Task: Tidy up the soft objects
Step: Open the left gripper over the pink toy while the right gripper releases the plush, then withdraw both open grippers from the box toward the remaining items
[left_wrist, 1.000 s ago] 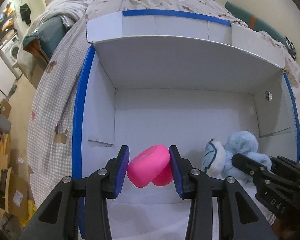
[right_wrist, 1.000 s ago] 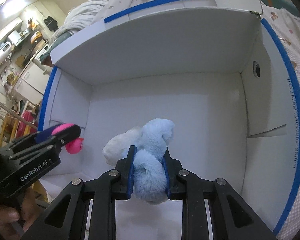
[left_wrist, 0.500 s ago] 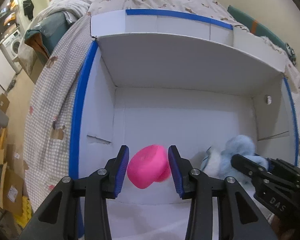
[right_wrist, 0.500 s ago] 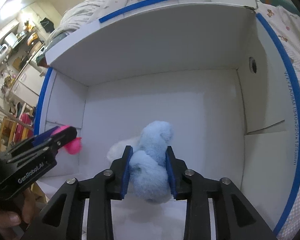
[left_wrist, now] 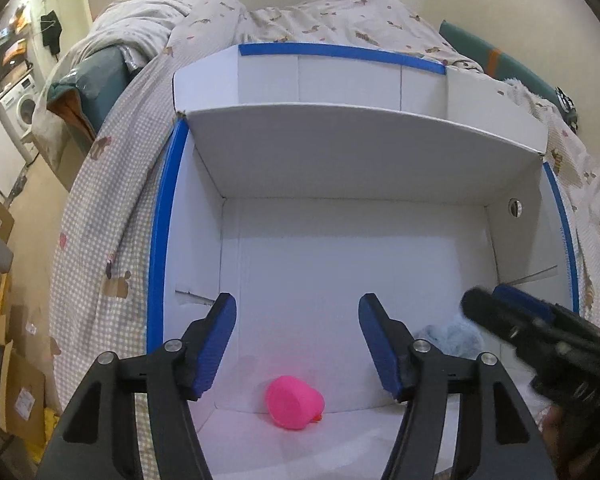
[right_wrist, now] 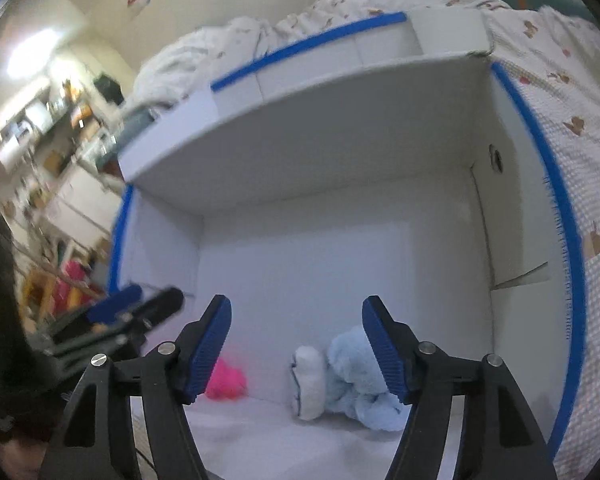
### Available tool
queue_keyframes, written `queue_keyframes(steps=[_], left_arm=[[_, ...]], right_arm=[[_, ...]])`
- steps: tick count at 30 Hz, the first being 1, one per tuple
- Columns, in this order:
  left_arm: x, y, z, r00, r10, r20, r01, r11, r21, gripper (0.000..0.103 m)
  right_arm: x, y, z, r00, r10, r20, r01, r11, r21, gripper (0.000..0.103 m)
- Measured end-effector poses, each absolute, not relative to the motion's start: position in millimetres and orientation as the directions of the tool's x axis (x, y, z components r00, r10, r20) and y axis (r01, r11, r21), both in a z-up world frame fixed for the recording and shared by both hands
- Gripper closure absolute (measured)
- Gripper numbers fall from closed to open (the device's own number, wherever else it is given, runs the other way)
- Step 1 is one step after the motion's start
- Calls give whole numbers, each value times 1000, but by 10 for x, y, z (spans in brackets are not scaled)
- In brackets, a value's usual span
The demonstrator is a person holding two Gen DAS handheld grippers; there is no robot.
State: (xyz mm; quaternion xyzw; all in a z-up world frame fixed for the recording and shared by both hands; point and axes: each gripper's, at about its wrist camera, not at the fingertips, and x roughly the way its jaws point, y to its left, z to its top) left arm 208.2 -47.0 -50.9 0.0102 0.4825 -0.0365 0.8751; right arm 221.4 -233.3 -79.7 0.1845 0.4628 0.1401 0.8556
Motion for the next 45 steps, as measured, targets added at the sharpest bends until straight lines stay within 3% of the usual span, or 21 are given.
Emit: queue_keyframes(steps=[4, 6, 12, 18, 27, 34, 40, 45], left_arm=[[2079, -443, -402, 552, -60, -832, 67, 997, -27, 41], [2070, -401, -332, 564, -67, -823, 57, 997, -43, 37], [2018, -334, -219, 571, -38, -820, 40, 999, -19, 36], [1906, -224, -29, 589, -76, -805, 28, 997, -73, 36], [1504, -76, 67, 627, -140, -766, 29, 987, -157, 36], [1132, -89, -6, 618, -122, -777, 93, 992, -82, 36], [945, -26, -85, 605, -95, -791, 72, 995, -65, 36], [860, -7, -139, 606, -67, -792, 65, 997, -35, 36]], right_arm=[[2174, -2385, -682, 573, 421, -704, -90, 885, 456, 22], [2152, -2392, -671, 572, 402, -715, -72, 893, 444, 8], [2000, -2447, -579, 602, 352, -717, -40, 910, 413, 8], [1720, -2488, -365, 680, 282, -676, -26, 932, 363, 8], [1380, -2655, -450, 643, 234, -729, 30, 944, 329, 8], [1155, -2692, -442, 633, 253, -732, 3, 944, 329, 8], [1066, -2701, -494, 588, 341, -734, -3, 908, 419, 8], [1036, -2705, -495, 602, 259, -755, 20, 941, 338, 8]])
